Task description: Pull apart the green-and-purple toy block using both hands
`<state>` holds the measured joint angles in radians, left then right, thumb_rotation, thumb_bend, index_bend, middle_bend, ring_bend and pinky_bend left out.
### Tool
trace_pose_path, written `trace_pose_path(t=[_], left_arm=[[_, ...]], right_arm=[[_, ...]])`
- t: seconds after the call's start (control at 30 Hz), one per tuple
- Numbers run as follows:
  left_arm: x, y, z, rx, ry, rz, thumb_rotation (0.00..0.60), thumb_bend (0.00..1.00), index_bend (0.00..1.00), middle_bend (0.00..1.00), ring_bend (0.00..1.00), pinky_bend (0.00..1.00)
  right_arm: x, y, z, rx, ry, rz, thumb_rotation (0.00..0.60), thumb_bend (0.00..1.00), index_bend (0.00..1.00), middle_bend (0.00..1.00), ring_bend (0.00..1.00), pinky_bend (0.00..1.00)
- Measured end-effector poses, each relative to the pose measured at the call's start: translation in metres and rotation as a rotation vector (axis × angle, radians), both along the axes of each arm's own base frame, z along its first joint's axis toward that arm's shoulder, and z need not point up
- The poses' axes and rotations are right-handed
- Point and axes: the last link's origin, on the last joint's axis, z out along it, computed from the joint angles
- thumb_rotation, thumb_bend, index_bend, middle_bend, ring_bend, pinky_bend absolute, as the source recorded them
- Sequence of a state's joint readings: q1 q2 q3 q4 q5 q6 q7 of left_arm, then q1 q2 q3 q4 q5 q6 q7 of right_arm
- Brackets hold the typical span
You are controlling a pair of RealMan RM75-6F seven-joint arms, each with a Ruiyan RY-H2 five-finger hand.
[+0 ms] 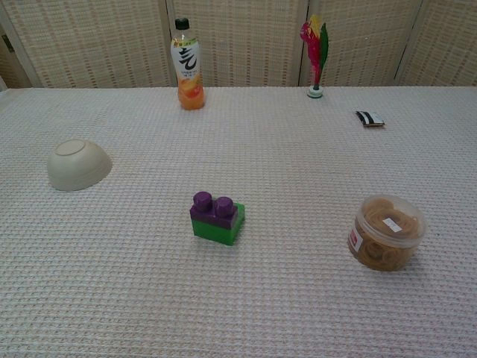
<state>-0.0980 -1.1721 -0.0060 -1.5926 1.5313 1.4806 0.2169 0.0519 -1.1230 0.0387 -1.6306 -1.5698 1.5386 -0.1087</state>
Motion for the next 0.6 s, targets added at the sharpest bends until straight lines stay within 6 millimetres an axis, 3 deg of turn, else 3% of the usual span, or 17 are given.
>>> trace_pose_path(t=[0.2,0.47,0.53,0.6], left_arm=[[0.001,0.001,-0.005,-0.011,0.015,-0.005,0.6,0.29,0.0,0.03,0.03,0.12],[0.017,-0.006,-0.022,-0.047,-0.006,-0.104,0.6,0.28,0.0,0.0,0.0,0.28],[0.021,-0.008,-0.027,-0.079,0.005,-0.125,0.6,0.28,0.0,0.05,0.07,0.38],[0.026,-0.005,-0.03,-0.111,0.007,-0.149,0.6,0.28,0.01,0.21,0.26,0.6]], right_arm=[[-0.001,-0.001,0.0,0.021,-0.003,0.001,0.6,0.24,0.0,0.0,0.0,0.0],[-0.001,0.004,0.009,0.004,-0.039,0.018,0.6,0.24,0.0,0.0,0.0,0.0],[-0.001,0.007,0.015,-0.021,-0.053,0.032,0.6,0.24,0.0,0.0,0.0,0.0],[0.0,0.011,0.018,-0.032,-0.063,0.048,0.6,0.24,0.0,0.0,0.0,0.0]])
